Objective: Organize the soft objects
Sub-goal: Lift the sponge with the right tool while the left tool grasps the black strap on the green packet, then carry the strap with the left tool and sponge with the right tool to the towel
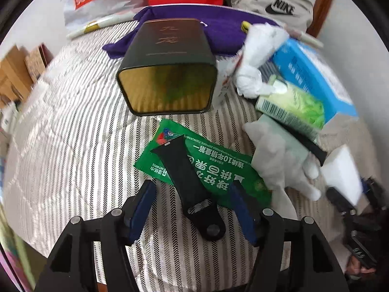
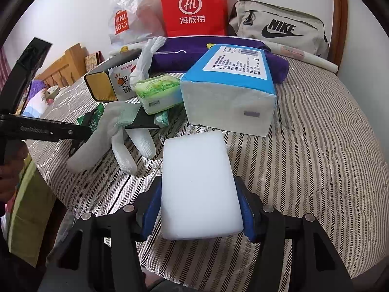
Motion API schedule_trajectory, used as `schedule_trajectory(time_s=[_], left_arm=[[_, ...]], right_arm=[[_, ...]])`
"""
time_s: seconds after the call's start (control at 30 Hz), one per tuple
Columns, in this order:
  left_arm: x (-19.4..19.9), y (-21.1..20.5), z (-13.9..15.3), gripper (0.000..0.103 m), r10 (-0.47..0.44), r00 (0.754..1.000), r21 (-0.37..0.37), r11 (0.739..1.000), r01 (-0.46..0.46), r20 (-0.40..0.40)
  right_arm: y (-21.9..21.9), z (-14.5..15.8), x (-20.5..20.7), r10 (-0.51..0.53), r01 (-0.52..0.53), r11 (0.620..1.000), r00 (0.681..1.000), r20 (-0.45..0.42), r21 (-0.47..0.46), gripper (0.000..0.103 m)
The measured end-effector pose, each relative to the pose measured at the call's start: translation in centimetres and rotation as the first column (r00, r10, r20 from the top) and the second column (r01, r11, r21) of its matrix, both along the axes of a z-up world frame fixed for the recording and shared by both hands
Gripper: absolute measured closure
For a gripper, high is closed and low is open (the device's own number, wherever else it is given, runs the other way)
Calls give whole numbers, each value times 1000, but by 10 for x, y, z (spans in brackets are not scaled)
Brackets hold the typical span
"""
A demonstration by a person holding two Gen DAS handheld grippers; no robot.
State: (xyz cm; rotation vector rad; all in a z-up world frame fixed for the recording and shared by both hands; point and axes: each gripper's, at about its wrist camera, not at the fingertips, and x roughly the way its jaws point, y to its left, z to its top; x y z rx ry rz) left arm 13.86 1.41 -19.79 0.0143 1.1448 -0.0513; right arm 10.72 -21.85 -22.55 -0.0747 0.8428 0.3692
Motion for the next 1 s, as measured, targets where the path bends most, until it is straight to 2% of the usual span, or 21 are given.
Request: schedule_trajectory(time_s=[0.07,0.1,0.13,0.17,0.27,0.33,0.43,0.47,0.53,0.6,0.73,1.0], left_arm=[[-3,2,0,44,1,1000,7,1000,-1,-2],[-6,5,0,49,-2,1000,8,1000,2,-5],[-13,10,1,63,-4,1000,21,1000,4,-4],[-16,13,2,68,-8,1000,44,999,8,-5],[-22,24,4,68,-2,1000,64,998,2,-13],[-24,32,4,68,13,1000,45,999,-13,-14],[-20,29,3,68,-11,1000,27,1000,11,-1],[-17,26,3,65,-32,999,19,999,31,13],[-12,26,2,63,-47,998,31,998,45,45],[-10,25,1,64,-61,996,33,998,59,63],[-8,26,1,81,-77,993,21,997,75,95],[-9,44,10,82,-43,993,-79,996,52,114]], right_arm=[[-1,0,0,1,-1,1000,1000,0,5,46],[-2,0,0,0,0,1000,1000,0,10,46],[-2,0,1,0,0,1000,1000,0,16,45],[-2,0,1,1,-1,1000,1000,-1,18,44],[-1,-1,3,13,-13,1000,1000,-1,25,41],[0,-1,4,17,-17,999,1000,-1,27,38],[0,0,8,11,-11,1000,1000,0,28,37],[0,0,9,9,-9,1000,1000,-1,29,39],[-1,1,9,3,-3,1000,1000,2,17,50],[-3,2,9,5,-5,1000,1000,1,11,52],[-11,13,6,-14,13,999,1000,17,35,52],[-12,50,1,-12,9,999,997,74,36,52]])
